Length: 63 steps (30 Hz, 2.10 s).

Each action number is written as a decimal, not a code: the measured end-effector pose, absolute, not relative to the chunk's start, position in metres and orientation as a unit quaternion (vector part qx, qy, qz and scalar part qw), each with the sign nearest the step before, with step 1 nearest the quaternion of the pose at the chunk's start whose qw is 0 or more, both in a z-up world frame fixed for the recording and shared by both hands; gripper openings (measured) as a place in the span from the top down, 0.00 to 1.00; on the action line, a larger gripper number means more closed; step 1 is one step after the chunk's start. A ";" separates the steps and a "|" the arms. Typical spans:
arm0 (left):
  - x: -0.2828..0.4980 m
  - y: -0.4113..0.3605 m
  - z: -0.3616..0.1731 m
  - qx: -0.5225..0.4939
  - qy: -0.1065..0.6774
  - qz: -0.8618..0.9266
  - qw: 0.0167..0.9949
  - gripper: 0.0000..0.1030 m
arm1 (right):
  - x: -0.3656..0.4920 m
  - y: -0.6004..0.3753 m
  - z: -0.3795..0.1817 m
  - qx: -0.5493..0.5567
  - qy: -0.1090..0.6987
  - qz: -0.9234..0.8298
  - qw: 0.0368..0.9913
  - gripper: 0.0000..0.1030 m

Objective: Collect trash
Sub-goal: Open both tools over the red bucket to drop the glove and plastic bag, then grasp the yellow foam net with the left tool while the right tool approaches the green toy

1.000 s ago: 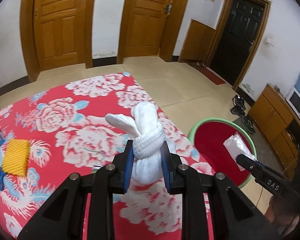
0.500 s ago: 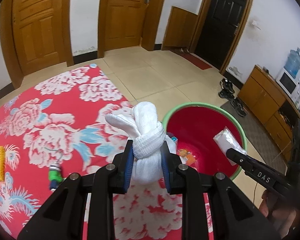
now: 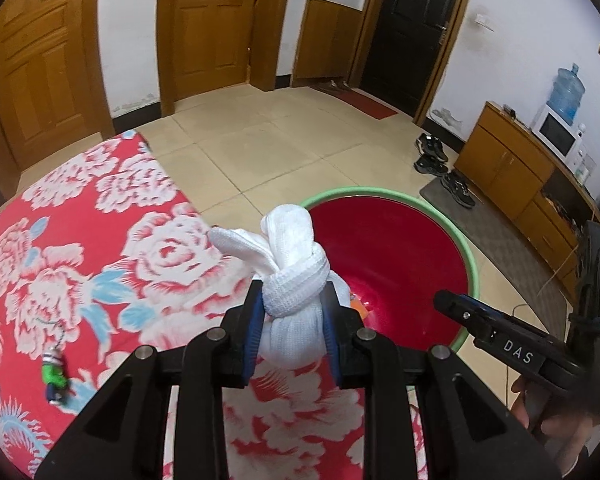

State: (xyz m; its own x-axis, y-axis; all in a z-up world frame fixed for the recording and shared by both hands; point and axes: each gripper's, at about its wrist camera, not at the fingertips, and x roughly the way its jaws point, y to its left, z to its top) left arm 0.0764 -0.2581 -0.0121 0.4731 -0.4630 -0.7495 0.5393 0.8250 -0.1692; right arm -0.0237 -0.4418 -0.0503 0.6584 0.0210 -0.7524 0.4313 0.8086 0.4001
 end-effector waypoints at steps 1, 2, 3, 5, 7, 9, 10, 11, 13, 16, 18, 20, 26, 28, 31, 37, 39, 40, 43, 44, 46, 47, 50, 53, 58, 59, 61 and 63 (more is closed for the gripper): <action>0.076 -0.260 -0.012 0.045 0.421 -0.296 0.856 0.75 | -0.024 -0.443 -0.051 0.287 0.395 -0.119 0.864 0.57; 0.077 -0.263 -0.013 0.046 0.420 -0.302 0.855 0.75 | -0.025 -0.445 -0.051 0.289 0.395 -0.121 0.864 0.56; 0.076 -0.266 -0.013 0.047 0.420 -0.306 0.853 0.73 | -0.025 -0.445 -0.051 0.290 0.394 -0.122 0.863 0.56; 0.076 -0.272 -0.013 0.049 0.420 -0.313 0.850 0.71 | -0.026 -0.449 -0.052 0.295 0.393 -0.124 0.862 0.55; 0.076 -0.276 -0.014 0.051 0.420 -0.317 0.849 0.67 | -0.027 -0.451 -0.052 0.297 0.392 -0.126 0.861 0.54; 0.075 -0.278 -0.014 0.053 0.420 -0.318 0.849 0.61 | -0.028 -0.452 -0.052 0.300 0.391 -0.128 0.861 0.53; 0.075 -0.279 -0.014 0.053 0.420 -0.317 0.849 0.61 | -0.028 -0.453 -0.052 0.301 0.390 -0.128 0.861 0.52; 0.075 -0.279 -0.013 0.053 0.421 -0.317 0.848 0.61 | -0.029 -0.453 -0.052 0.302 0.390 -0.128 0.861 0.51; 0.075 -0.278 -0.013 0.051 0.423 -0.317 0.847 0.61 | -0.029 -0.453 -0.052 0.304 0.389 -0.128 0.860 0.50; 0.075 -0.273 -0.012 0.048 0.423 -0.312 0.849 0.61 | -0.029 -0.453 -0.051 0.305 0.388 -0.128 0.860 0.46; 0.075 -0.268 -0.010 0.044 0.423 -0.307 0.851 0.61 | -0.029 -0.452 -0.050 0.306 0.387 -0.127 0.861 0.44; 0.075 -0.262 -0.009 0.039 0.424 -0.301 0.854 0.61 | -0.030 -0.451 -0.049 0.305 0.386 -0.126 0.861 0.42; 0.075 -0.239 -0.006 0.023 0.427 -0.281 0.859 0.61 | -0.031 -0.442 -0.042 0.301 0.382 -0.120 0.865 0.38; 0.074 -0.231 -0.005 0.017 0.429 -0.274 0.861 0.61 | -0.030 -0.438 -0.039 0.299 0.381 -0.117 0.867 0.37; 0.072 -0.218 -0.003 0.010 0.431 -0.260 0.864 0.61 | -0.030 -0.431 -0.035 0.295 0.380 -0.111 0.870 0.36; 0.069 -0.191 0.001 -0.002 0.430 -0.235 0.872 0.61 | -0.031 -0.414 -0.026 0.287 0.376 -0.097 0.876 0.34; 0.068 -0.181 0.001 -0.007 0.430 -0.226 0.874 0.61 | -0.032 -0.410 -0.023 0.285 0.375 -0.093 0.877 0.34; 0.068 -0.175 0.001 -0.009 0.430 -0.221 0.875 0.61 | -0.032 -0.407 -0.022 0.284 0.374 -0.091 0.878 0.33; 0.067 -0.160 0.001 -0.016 0.432 -0.205 0.878 0.61 | -0.031 -0.397 -0.019 0.281 0.375 -0.083 0.880 0.32; 0.066 -0.154 0.000 -0.018 0.432 -0.198 0.879 0.61 | -0.031 -0.393 -0.019 0.280 0.376 -0.079 0.880 0.32; 0.066 -0.143 -0.001 -0.023 0.434 -0.186 0.881 0.61 | -0.030 -0.385 -0.018 0.278 0.379 -0.070 0.880 0.31; 0.066 -0.138 -0.002 -0.026 0.435 -0.181 0.882 0.61 | -0.030 -0.382 -0.018 0.278 0.380 -0.067 0.880 0.30; 0.064 -0.121 -0.003 -0.034 0.437 -0.164 0.884 0.61 | -0.028 -0.370 -0.016 0.274 0.382 -0.054 0.881 0.27; 0.066 -0.102 -0.004 -0.042 0.435 -0.147 0.887 0.61 | -0.025 -0.357 -0.016 0.267 0.387 -0.045 0.882 0.27; 0.071 -0.066 -0.003 -0.050 0.430 -0.112 0.894 0.61 | -0.020 -0.339 -0.016 0.259 0.395 -0.032 0.881 0.25; 0.072 -0.059 -0.003 -0.050 0.429 -0.104 0.896 0.61 | -0.019 -0.336 -0.016 0.257 0.396 -0.031 0.881 0.24; 0.075 -0.043 -0.004 -0.050 0.428 -0.088 0.898 0.61 | -0.018 -0.329 -0.016 0.255 0.398 -0.027 0.881 0.22; 0.077 -0.027 -0.004 -0.050 0.429 -0.072 0.899 0.61 | -0.017 -0.325 -0.015 0.253 0.400 -0.025 0.881 0.22</action>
State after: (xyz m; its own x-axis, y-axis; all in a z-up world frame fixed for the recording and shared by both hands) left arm 0.0773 -0.0267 -0.0041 0.6224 -0.1719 -0.7635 0.0855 0.9847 -0.1520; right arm -0.0169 -0.3249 -0.0154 0.6792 0.1584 -0.7167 0.2460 0.8709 0.4255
